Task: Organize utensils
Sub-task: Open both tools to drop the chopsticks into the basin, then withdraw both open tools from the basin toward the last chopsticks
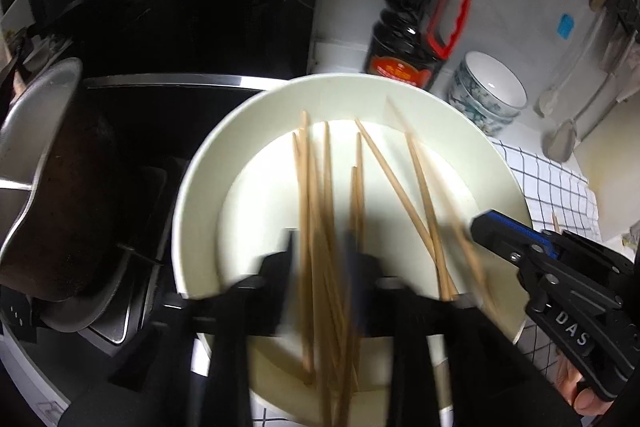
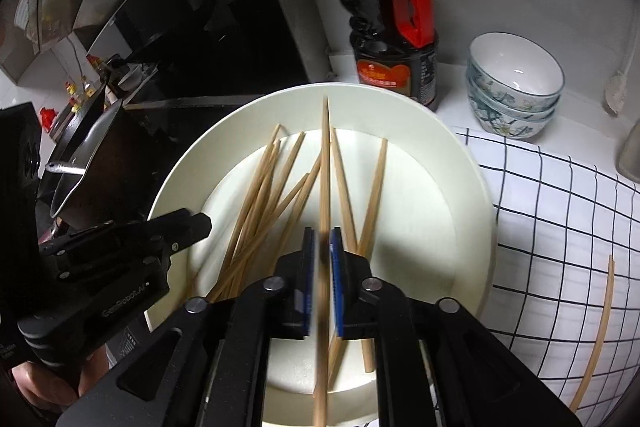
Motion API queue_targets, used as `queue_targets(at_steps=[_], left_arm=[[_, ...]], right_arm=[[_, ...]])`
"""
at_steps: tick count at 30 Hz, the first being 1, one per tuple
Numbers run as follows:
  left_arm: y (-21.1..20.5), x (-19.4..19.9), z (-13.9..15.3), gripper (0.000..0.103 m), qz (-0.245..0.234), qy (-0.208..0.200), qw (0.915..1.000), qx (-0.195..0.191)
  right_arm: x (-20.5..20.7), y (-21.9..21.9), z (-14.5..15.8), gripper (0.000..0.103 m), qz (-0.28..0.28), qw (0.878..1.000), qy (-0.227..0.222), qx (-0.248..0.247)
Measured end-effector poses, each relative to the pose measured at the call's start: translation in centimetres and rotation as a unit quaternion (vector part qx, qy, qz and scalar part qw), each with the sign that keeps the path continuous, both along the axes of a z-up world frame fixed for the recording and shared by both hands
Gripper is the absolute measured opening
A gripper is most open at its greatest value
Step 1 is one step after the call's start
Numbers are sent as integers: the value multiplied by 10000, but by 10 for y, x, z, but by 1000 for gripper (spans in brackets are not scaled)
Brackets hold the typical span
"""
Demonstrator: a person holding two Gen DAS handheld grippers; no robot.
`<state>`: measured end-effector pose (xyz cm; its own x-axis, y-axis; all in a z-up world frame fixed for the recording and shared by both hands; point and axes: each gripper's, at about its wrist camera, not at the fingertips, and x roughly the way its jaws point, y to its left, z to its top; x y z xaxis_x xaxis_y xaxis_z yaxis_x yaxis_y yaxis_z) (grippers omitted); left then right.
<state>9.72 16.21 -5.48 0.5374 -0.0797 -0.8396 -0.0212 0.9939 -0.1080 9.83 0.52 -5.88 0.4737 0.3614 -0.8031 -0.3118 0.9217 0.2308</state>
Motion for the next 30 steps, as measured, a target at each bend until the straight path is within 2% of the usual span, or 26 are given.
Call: queue_targets(at_steps=[1, 3, 4, 7, 18, 30], left_arm=[[2, -1, 3, 62, 74, -74, 9999, 64], [4, -4, 8, 66, 135, -188, 9996, 143], [6, -5, 10, 67, 148, -194, 9996, 157], [12, -9, 14, 78, 279, -204, 9993, 143], [4, -21, 21, 82, 278, -258, 9989, 279], [-27, -33, 28, 83, 12, -294, 9991, 299]], right_arm=[[-1, -2, 1, 13, -36, 10000, -34, -16], [-4, -7, 3, 14, -80, 9999, -81, -53], [-6, -8, 4, 17, -98, 9999, -104, -55], [-14, -16, 8, 29, -171, 9997, -182, -41], [-34, -35, 11, 32, -289, 9994, -212, 17], [-50, -62, 14, 35, -521, 9983, -243, 81]])
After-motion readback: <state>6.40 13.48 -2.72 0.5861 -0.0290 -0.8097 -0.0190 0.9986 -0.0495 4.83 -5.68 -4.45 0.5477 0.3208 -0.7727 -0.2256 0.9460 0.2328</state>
